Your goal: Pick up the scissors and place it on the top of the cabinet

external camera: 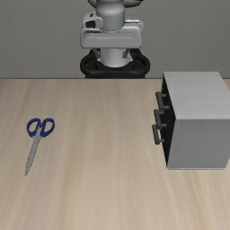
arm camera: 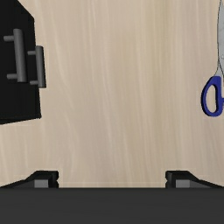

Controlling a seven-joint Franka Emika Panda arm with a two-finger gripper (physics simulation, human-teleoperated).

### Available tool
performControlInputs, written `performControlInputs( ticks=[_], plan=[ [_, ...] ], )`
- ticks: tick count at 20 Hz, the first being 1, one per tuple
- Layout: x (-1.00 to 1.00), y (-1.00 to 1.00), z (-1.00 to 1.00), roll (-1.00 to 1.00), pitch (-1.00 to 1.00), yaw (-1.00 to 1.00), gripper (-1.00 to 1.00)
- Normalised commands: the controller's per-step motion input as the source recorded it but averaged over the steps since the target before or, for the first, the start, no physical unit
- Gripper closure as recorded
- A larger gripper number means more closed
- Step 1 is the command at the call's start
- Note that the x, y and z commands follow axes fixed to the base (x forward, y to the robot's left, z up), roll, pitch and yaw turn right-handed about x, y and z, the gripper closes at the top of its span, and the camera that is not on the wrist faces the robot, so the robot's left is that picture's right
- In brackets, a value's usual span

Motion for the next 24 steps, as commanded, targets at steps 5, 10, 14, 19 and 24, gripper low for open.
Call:
performControlInputs(
  ticks=[5, 10, 14, 19, 24],
  plan=[
    [0.00, -1.00, 0.00, 0.00, 0.00, 0.00, -1.00],
    [0.00, -1.00, 0.00, 0.00, 0.00, 0.00, -1.00],
    [0.00, -1.00, 0.00, 0.00, 0.00, 0.00, -1.00],
    [0.00, -1.00, 0.00, 0.00, 0.00, 0.00, -1.00],
    [1.00, 0.00, 0.00, 0.00, 0.00, 0.00, -1.00]
  ],
)
